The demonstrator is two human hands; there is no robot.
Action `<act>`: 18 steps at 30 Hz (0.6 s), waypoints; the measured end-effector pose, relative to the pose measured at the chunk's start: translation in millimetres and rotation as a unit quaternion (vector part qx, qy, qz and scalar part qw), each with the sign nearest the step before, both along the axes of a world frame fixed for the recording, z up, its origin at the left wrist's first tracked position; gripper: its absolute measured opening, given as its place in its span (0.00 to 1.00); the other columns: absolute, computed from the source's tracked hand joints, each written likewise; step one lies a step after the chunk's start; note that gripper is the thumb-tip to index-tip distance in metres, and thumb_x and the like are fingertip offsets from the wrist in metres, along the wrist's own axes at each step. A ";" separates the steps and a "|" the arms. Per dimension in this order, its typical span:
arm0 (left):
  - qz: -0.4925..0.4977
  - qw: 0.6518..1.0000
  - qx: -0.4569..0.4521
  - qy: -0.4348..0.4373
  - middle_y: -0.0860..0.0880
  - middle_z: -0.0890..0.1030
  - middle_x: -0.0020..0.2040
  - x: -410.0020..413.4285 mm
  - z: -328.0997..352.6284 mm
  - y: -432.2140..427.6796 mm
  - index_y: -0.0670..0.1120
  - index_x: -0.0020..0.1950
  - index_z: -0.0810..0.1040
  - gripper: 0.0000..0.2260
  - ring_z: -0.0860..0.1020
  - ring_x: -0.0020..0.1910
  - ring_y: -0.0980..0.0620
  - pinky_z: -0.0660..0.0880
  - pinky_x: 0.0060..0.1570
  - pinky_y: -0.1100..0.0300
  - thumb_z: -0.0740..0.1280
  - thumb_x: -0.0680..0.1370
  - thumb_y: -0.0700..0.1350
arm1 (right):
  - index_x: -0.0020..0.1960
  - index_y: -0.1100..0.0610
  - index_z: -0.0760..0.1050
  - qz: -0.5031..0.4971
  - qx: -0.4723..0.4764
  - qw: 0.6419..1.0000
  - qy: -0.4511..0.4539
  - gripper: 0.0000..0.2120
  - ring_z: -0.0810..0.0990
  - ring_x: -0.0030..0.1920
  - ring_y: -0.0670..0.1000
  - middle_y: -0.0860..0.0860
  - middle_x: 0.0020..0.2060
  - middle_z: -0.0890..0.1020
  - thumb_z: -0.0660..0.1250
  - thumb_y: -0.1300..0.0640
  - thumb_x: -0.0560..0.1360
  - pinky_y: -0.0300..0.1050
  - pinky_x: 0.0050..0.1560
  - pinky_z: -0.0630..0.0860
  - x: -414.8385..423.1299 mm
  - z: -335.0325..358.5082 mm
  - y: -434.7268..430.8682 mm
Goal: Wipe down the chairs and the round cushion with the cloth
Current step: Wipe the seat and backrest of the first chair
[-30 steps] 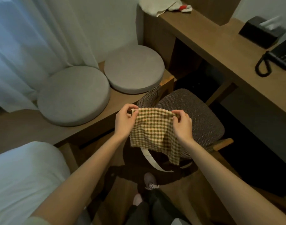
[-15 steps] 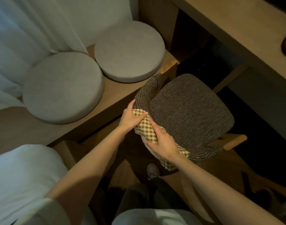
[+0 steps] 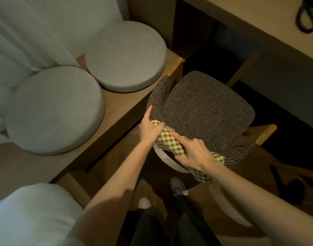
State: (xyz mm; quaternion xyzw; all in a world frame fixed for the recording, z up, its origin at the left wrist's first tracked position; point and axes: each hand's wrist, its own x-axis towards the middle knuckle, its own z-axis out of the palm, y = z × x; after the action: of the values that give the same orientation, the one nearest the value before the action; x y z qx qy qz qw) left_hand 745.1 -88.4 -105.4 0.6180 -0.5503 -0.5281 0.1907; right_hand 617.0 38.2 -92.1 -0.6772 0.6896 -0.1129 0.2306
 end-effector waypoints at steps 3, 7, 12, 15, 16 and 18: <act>0.024 0.999 0.009 0.022 0.49 0.68 0.72 18.5 -0.6 16.8 0.56 0.75 0.62 0.35 0.69 0.67 0.51 0.68 0.60 0.59 0.71 0.71 0.39 | 0.77 0.47 0.52 0.011 0.017 0.999 0.037 0.39 0.82 0.46 0.58 0.55 0.53 0.83 0.66 0.48 0.70 0.51 0.53 0.74 16.1 3.2 11.6; 0.041 0.999 0.016 0.021 0.49 0.70 0.70 63.7 0.0 27.7 0.56 0.74 0.63 0.35 0.71 0.62 0.54 0.68 0.55 0.66 0.71 0.70 0.40 | 0.77 0.48 0.54 0.026 0.030 0.998 0.057 0.39 0.81 0.46 0.57 0.55 0.52 0.83 0.66 0.48 0.71 0.49 0.52 0.73 58.1 9.9 19.4; 0.049 0.998 0.025 -0.024 0.48 0.71 0.69 137.0 5.9 31.7 0.59 0.72 0.66 0.34 0.71 0.66 0.48 0.70 0.65 0.47 0.72 0.69 0.41 | 0.78 0.51 0.53 0.055 0.030 0.997 0.055 0.38 0.81 0.49 0.57 0.55 0.59 0.81 0.65 0.48 0.71 0.47 0.53 0.72 131.2 12.6 20.6; 0.065 0.997 0.021 -0.038 0.49 0.70 0.70 179.9 9.6 36.2 0.59 0.71 0.67 0.34 0.70 0.66 0.50 0.70 0.65 0.47 0.72 0.68 0.40 | 0.78 0.53 0.52 0.070 0.046 0.995 0.046 0.38 0.80 0.50 0.58 0.57 0.54 0.82 0.64 0.47 0.72 0.48 0.53 0.72 177.3 10.8 20.9; 0.074 0.996 0.022 -0.040 0.49 0.71 0.69 193.6 10.9 38.0 0.59 0.71 0.68 0.34 0.71 0.65 0.50 0.71 0.64 0.48 0.72 0.68 0.40 | 0.78 0.53 0.51 0.078 0.052 0.995 0.040 0.39 0.80 0.50 0.58 0.57 0.52 0.82 0.64 0.48 0.72 0.48 0.53 0.72 191.4 10.5 20.4; 0.096 0.994 0.014 -0.049 0.50 0.73 0.68 218.6 13.7 42.4 0.58 0.70 0.69 0.32 0.72 0.64 0.51 0.71 0.64 0.49 0.72 0.68 0.39 | 0.78 0.55 0.51 0.096 0.058 0.993 0.030 0.40 0.80 0.51 0.60 0.58 0.52 0.82 0.66 0.48 0.71 0.49 0.53 0.72 216.5 10.1 19.7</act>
State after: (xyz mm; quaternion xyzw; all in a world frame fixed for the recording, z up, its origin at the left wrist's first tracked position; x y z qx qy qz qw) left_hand 963.6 -45.9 -91.7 0.6960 -0.4895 -0.4838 0.2049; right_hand 833.4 58.0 -82.0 -0.7289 0.6334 -0.0298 0.2581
